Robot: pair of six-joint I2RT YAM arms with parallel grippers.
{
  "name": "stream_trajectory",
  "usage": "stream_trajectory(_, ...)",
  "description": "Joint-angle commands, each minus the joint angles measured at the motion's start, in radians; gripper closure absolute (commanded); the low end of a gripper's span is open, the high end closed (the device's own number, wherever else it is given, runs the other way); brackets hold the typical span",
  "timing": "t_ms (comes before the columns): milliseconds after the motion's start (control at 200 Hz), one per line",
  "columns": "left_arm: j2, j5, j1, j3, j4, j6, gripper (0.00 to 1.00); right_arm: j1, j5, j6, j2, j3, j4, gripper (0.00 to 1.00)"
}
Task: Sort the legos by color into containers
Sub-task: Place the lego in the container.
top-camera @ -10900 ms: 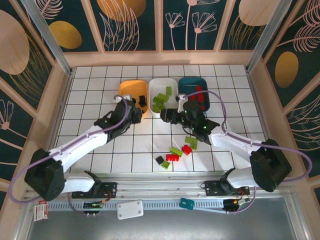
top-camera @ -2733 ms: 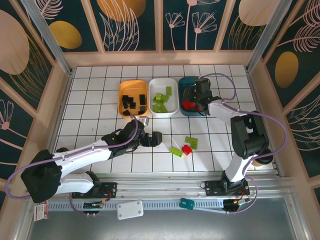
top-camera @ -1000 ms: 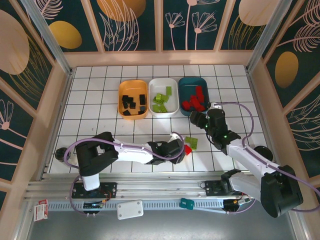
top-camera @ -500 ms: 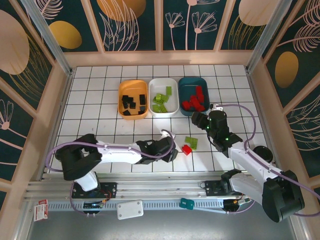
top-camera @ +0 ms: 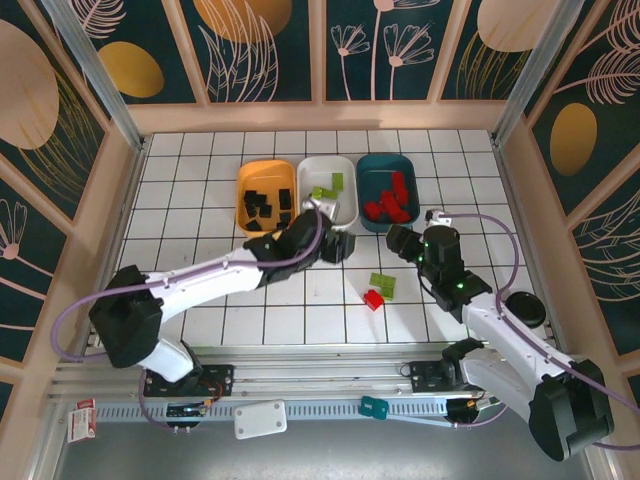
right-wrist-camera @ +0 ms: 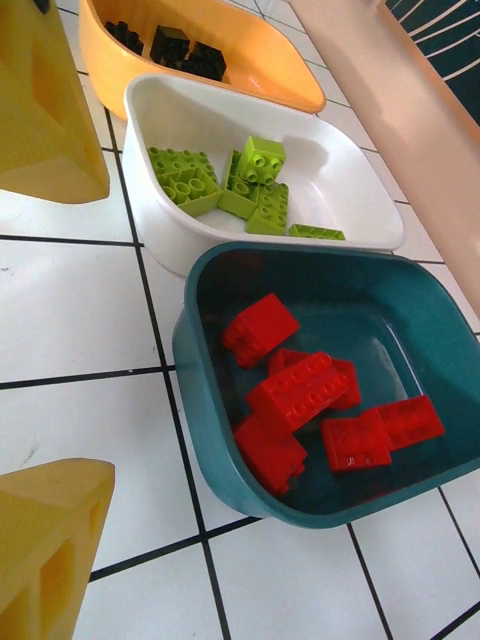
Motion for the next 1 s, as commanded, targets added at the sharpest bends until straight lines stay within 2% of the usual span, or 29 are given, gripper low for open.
stream_trajectory(0,0.098,0.113,0.064,0.133,0.023,0.045,0.56,0.008,0.029,0.01,-0.031,-0.021,-0.03,0.31)
stream_trajectory(165,0.34,0.16,0.09,0.416,-0.044,0.072,0.56,0.011,0.039,0.013,-0.063,-0.035,-0.056,0.31)
stream_trajectory(330,0.523,0.199,0.136,0.633,-0.091,0.036,0.57,0.012,0.041,0.016,-0.078,-0.039,-0.069,0.31)
stream_trajectory(455,0.561,0.168,0.17,0.669,-0.089,-0.004,0.58,0.015,0.042,0.011,-0.085,-0.033,-0.083,0.31)
stream_trajectory(691,0.555,0.097,0.239,0.599,-0.08,-0.054,0.55,0.016,0.041,0.013,-0.087,-0.044,-0.072,0.31)
stream_trajectory(741,0.561,0.101,0.251,0.585,-0.074,-0.061,0.49,0.016,0.039,0.014,-0.083,-0.044,-0.066,0.31)
stream_trajectory(891,0.557,0.101,0.257,0.573,-0.071,-0.061,0.2,0.016,0.022,0.016,-0.08,-0.043,-0.064,0.31)
stream_trajectory(996,0.513,0.106,0.257,0.564,-0.058,-0.058,0.11,0.019,-0.007,0.013,-0.076,-0.04,-0.073,0.31)
